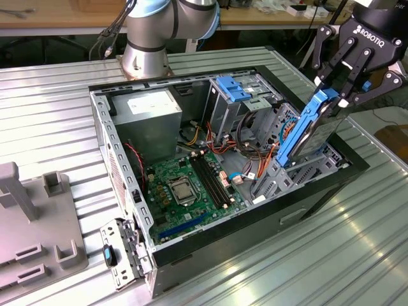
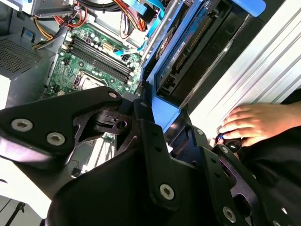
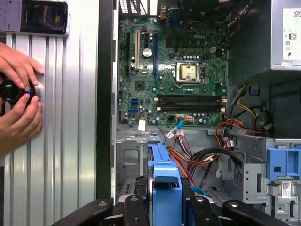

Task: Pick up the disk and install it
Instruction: 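Insert the disk into the insertion slot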

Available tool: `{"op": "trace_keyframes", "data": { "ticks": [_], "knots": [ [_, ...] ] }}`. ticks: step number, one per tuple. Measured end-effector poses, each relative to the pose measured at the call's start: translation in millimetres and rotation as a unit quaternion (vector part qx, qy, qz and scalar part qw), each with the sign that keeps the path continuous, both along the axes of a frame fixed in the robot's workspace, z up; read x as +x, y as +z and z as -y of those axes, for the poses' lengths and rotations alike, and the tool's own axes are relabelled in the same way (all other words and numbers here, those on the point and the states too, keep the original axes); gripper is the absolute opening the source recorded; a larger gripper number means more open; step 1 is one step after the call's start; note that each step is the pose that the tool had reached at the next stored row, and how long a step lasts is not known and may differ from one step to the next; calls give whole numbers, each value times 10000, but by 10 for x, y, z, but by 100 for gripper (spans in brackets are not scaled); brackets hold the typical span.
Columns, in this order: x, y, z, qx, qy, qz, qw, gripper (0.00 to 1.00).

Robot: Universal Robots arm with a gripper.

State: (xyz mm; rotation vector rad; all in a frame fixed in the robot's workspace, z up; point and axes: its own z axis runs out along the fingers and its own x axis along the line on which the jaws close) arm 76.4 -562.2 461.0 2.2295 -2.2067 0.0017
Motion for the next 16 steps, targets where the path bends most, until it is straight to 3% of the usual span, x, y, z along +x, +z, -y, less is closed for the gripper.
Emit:
{"op": "trace_keyframes", "data": {
  "ticks": [16],
  "knots": [
    [5,-29,9,1,-40,-20,10000,37]
  ]
}}
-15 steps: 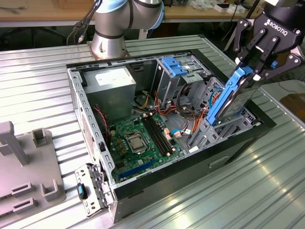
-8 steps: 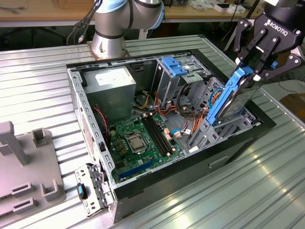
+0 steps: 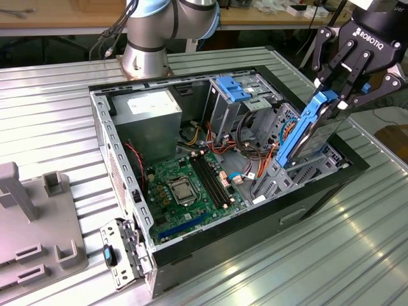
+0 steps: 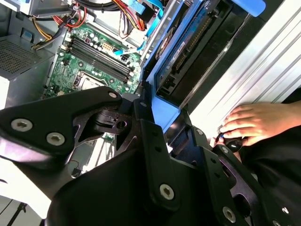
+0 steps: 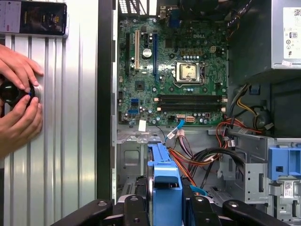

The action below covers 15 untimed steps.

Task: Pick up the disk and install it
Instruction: 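Insert the disk into the insertion slot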

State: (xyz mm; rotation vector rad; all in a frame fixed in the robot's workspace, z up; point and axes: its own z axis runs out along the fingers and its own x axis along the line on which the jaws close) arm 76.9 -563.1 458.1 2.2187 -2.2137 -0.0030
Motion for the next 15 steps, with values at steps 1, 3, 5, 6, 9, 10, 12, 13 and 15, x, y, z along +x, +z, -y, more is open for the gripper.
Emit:
{"op": "trace_keyframes", "data": {
  "ticks": [1,3,5,6,9,10,12,13,15],
  "knots": [
    [0,-4,0,0,0,-2,10000,37],
    [2,-14,0,0,0,-7,10000,37],
    [4,-22,0,-1,0,-12,10000,37],
    [7,-26,0,-1,0,-15,10000,37],
    [15,-42,0,0,0,-24,10000,37],
    [18,-47,0,-1,0,-27,10000,37],
    [27,-62,0,0,0,-35,10000,37],
    [32,-72,0,0,0,-38,10000,37],
    [38,-83,0,0,0,-41,10000,37]
  ]
}}
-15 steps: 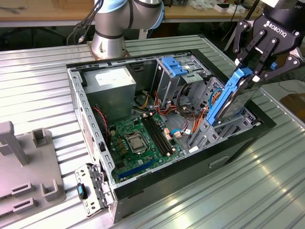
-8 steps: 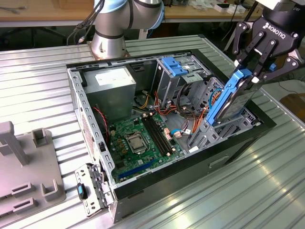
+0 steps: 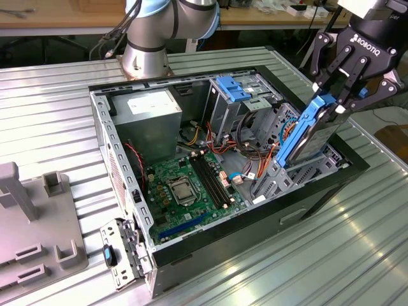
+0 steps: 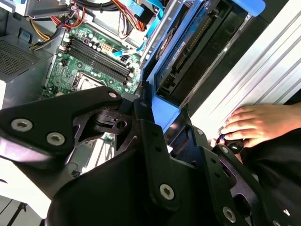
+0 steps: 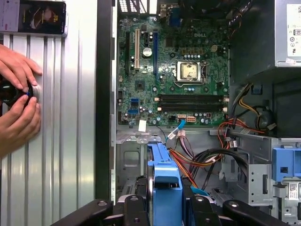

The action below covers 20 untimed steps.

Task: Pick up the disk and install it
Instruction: 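Insert the disk into the insertion slot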

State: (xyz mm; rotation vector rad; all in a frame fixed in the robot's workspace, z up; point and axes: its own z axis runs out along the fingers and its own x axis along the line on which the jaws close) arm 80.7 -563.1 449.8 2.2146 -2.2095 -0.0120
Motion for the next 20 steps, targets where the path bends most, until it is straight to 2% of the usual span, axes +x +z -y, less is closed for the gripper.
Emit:
{"op": "trace_keyframes", "data": {
  "ticks": [14,20],
  "knots": [
    [35,-91,0,0,0,-4,10000,37],
    [39,-96,0,2,0,-2,10000,37]
  ]
}}
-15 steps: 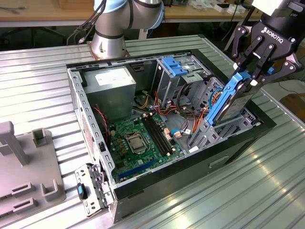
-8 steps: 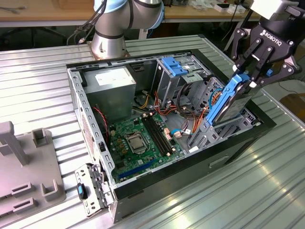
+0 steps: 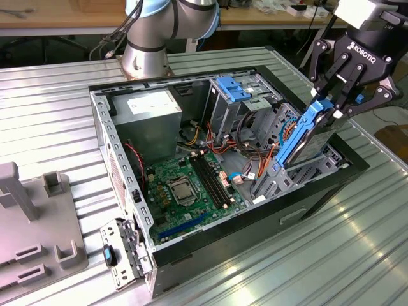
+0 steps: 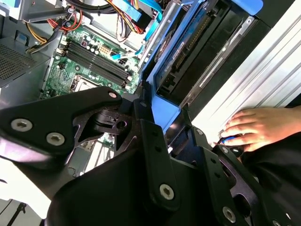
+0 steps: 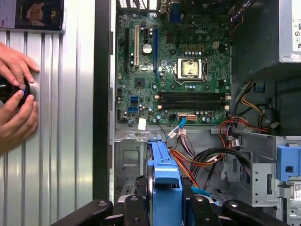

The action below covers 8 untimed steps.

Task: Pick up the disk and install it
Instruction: 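Insert the disk into the insertion slot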

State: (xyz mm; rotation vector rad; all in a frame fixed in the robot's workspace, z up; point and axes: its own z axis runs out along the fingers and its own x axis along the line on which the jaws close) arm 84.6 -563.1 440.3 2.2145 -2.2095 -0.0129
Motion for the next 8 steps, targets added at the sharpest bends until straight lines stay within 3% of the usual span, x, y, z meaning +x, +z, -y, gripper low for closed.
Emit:
{"op": "trace_keyframes", "data": {
  "ticks": [8],
  "knots": [
    [0,-4,0,0,1,7,10000,37]
  ]
}}
